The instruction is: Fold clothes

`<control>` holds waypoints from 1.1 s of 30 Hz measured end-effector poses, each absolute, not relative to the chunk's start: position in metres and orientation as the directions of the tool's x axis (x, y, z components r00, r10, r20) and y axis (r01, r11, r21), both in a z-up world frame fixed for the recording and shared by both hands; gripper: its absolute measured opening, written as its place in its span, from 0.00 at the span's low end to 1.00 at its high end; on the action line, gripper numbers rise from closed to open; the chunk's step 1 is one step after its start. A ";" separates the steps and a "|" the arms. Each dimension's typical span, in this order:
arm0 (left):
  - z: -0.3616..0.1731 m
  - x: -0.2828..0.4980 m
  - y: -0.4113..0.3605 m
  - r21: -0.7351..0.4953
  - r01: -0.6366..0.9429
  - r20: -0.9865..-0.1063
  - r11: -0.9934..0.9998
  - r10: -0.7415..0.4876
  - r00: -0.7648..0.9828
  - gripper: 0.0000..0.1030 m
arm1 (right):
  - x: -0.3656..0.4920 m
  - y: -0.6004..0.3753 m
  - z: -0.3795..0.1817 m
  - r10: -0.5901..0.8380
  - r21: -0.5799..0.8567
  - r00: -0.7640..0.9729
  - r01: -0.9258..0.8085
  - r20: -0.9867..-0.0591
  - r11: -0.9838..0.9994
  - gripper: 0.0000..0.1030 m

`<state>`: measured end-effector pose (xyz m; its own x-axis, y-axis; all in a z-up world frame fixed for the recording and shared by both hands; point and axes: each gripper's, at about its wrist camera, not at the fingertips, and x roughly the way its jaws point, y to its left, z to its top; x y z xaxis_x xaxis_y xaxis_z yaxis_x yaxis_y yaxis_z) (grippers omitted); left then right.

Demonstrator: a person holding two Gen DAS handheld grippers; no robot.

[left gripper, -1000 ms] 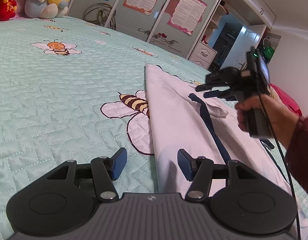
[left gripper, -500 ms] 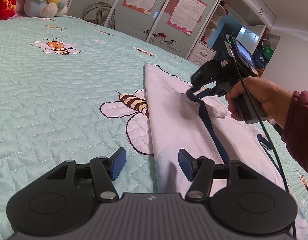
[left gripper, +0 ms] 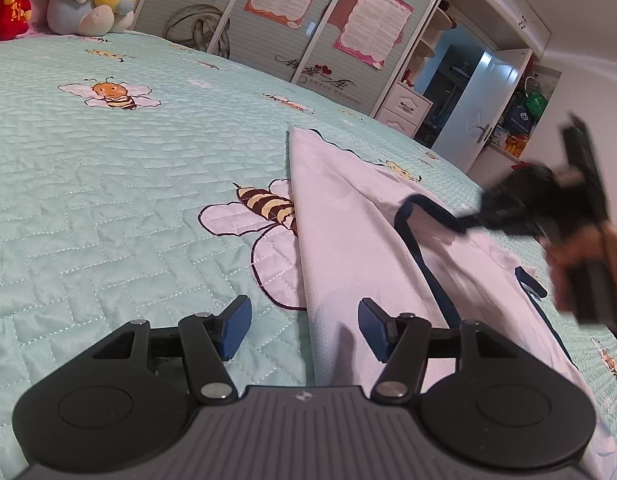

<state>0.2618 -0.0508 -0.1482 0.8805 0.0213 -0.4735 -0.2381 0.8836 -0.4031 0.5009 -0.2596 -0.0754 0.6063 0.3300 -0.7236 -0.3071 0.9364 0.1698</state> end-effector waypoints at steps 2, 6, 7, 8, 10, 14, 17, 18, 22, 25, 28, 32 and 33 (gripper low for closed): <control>-0.148 0.262 -0.051 -0.401 -0.239 -0.474 0.884 0.022 0.880 0.61 | 0.484 -0.274 -0.086 0.323 0.170 0.589 -0.301 -0.741 0.938 0.00; -0.148 0.263 -0.052 -0.396 -0.238 -0.476 0.887 0.024 0.879 0.62 | 0.466 -0.295 -0.109 0.342 0.227 0.567 -0.265 -0.749 0.937 0.02; -0.148 0.263 -0.052 -0.395 -0.238 -0.476 0.887 0.024 0.879 0.62 | 0.465 -0.303 -0.111 0.374 0.284 0.569 -0.245 -0.733 0.927 0.08; -0.148 0.263 -0.052 -0.395 -0.237 -0.476 0.887 0.023 0.879 0.62 | 0.464 -0.310 -0.112 0.408 0.344 0.567 -0.222 -0.716 0.912 0.12; -0.148 0.263 -0.052 -0.396 -0.236 -0.475 0.887 0.022 0.880 0.63 | 0.461 -0.321 -0.114 0.453 0.435 0.579 -0.181 -0.678 0.882 0.25; -0.148 0.263 -0.051 -0.400 -0.234 -0.473 0.886 0.019 0.881 0.63 | 0.453 -0.323 -0.115 0.449 0.447 0.627 -0.174 -0.637 0.877 0.26; -0.148 0.263 -0.051 -0.402 -0.233 -0.473 0.886 0.017 0.881 0.63 | 0.446 -0.313 -0.118 0.425 0.374 0.628 -0.222 -0.652 0.901 0.29; -0.148 0.263 -0.051 -0.403 -0.233 -0.473 0.885 0.017 0.881 0.63 | 0.445 -0.307 -0.120 0.421 0.352 0.617 -0.238 -0.665 0.905 0.29; -0.148 0.263 -0.051 -0.405 -0.231 -0.472 0.885 0.015 0.882 0.64 | 0.433 -0.300 -0.106 0.414 0.314 0.648 -0.271 -0.640 0.910 0.29; -0.148 0.263 -0.051 -0.404 -0.232 -0.472 0.885 0.015 0.881 0.64 | 0.430 -0.294 -0.094 0.470 0.338 0.687 -0.330 -0.555 0.881 0.30; -0.148 0.263 -0.051 -0.406 -0.231 -0.471 0.884 0.014 0.882 0.64 | 0.441 -0.280 -0.097 0.509 0.355 0.668 -0.368 -0.542 0.860 0.40; -0.148 0.262 -0.050 -0.413 -0.229 -0.469 0.882 0.010 0.883 0.64 | 0.450 -0.269 -0.107 0.541 0.422 0.600 -0.343 -0.589 0.839 0.40; -0.148 0.262 -0.050 -0.415 -0.229 -0.469 0.881 0.008 0.883 0.64 | 0.449 -0.268 -0.108 0.568 0.456 0.583 -0.345 -0.581 0.820 0.40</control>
